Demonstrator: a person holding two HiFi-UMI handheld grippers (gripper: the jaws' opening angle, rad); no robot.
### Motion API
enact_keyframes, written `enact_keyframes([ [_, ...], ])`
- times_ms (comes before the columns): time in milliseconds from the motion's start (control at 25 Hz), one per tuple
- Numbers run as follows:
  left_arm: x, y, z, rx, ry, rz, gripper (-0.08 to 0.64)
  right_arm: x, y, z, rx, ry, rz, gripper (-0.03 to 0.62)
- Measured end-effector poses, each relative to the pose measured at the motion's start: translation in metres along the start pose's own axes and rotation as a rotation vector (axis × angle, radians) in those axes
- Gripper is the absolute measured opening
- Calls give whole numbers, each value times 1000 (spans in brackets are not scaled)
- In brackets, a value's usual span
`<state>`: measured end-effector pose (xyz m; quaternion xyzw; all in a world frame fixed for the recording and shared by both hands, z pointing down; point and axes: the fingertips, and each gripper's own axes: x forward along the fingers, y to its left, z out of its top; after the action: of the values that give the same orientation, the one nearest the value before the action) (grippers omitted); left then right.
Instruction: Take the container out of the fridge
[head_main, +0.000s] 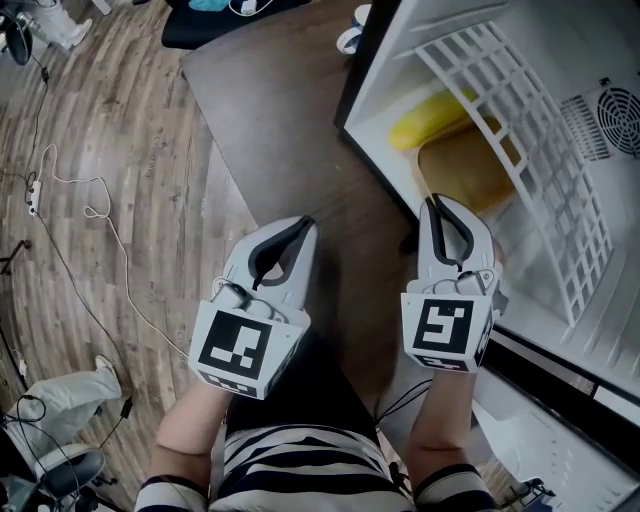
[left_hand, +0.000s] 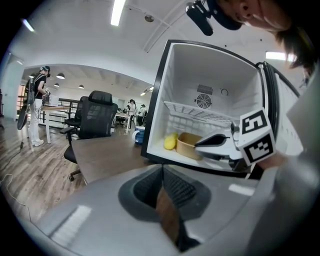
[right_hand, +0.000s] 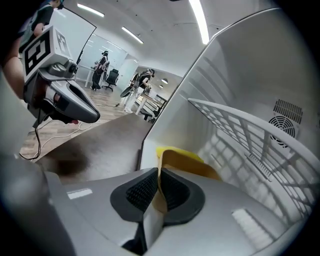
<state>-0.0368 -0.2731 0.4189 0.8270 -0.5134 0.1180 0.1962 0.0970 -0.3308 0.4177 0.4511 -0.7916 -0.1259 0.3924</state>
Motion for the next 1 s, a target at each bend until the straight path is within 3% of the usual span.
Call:
enact_keyframes([
  [280,-20,4,10,38,-48,21,0,-18,7,11,-9,-24,-1,18],
  [1000,-93,13,14,45,-66,77,0,-85,62,35,-16,-55,69,18],
])
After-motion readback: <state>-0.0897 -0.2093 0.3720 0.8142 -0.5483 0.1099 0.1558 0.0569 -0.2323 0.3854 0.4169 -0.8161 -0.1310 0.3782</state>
